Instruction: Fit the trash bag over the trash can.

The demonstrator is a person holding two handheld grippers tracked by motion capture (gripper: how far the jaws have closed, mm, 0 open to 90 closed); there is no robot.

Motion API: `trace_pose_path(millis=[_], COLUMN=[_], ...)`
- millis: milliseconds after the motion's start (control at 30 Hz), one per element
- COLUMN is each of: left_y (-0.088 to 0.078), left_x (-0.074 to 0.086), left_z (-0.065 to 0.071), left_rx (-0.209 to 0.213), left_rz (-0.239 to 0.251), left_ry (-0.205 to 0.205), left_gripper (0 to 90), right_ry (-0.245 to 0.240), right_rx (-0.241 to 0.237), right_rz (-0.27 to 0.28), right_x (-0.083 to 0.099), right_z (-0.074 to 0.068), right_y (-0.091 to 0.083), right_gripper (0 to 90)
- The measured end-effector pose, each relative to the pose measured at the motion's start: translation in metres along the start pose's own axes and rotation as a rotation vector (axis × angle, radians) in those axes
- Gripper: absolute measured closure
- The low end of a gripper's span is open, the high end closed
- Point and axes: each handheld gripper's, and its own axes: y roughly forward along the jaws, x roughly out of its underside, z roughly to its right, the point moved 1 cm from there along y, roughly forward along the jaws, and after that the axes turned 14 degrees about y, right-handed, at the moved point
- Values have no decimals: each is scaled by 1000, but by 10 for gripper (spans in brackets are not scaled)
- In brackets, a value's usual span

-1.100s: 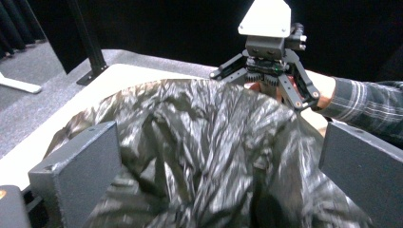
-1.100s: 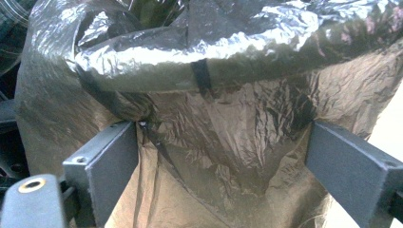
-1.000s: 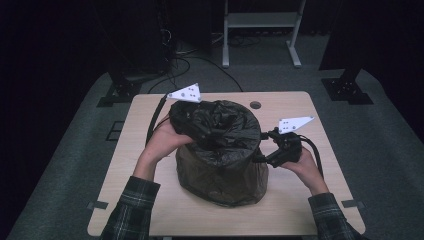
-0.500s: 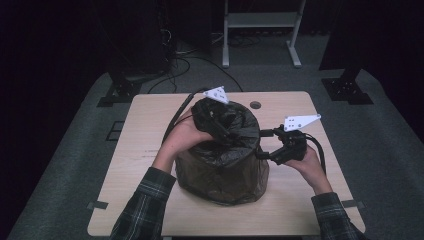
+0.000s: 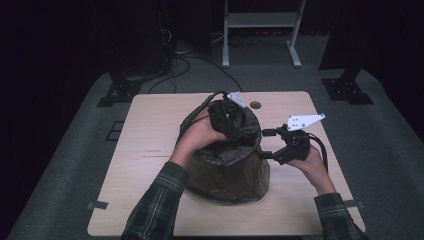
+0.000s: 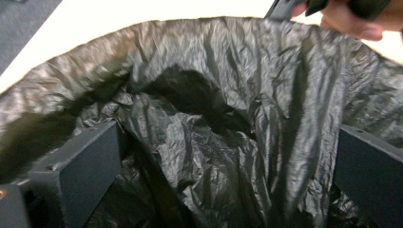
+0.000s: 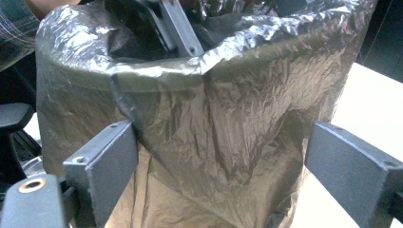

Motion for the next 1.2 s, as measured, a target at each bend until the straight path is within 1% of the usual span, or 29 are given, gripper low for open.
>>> trace_pose_path(millis=[133, 200, 267, 300, 333, 467, 500, 600, 667, 733, 833, 1000, 1067, 1100, 1200], left_y=[10, 15, 18, 19, 21, 26, 27, 28, 25, 21, 11, -6, -11, -11, -11], left_x=[1, 1, 1, 1, 2, 3, 3, 3, 2, 0, -3, -7, -9, -9, -8], left_z=[-3, -4, -3, -3, -4, -4, -4, -4, -3, -1, 3, 19, 26, 28, 33], left_rx=[21, 34, 35, 37, 41, 51, 56, 57, 52, 47, 38, 40, 48, 54, 67], left_rz=[-20, -38, -42, -42, -54, -70, -84, -90, -84, -65, -47, -19, -16, -17, -35], left_ry=[-22, -14, -14, -21, -16, -27, -21, -21, -15, -15, 6, 43, 63, 66, 78], left_gripper=[0, 0, 0, 0, 0, 0, 0, 0, 0, 0, 0, 0, 0, 0, 0], right_ry=[-1, -3, 0, 2, 2, 2, 1, 6, 6, 6, 5, 7, 9, 9, 9], right_rx=[-1, 0, -1, 0, -1, 0, 0, -1, 0, 1, 2, 9, 9, 10, 10], right_rz=[2, -1, 0, -1, -2, -4, -4, -6, -7, -8, -2, -3, -4, -3, -2], right_x=[0, 1, 1, 1, 2, 3, 3, 3, 3, 3, 3, 4, 4, 4, 5], right_z=[0, 0, 0, 0, 0, 1, 1, 1, 1, 1, 1, 1, 0, 1, 1], right_y=[-1, -2, -2, -2, -2, -2, -2, -1, -1, -2, -3, -5, -6, -6, -7], right_gripper=[96, 96, 96, 96, 96, 96, 96, 96, 96, 96, 96, 96, 96, 96, 96])
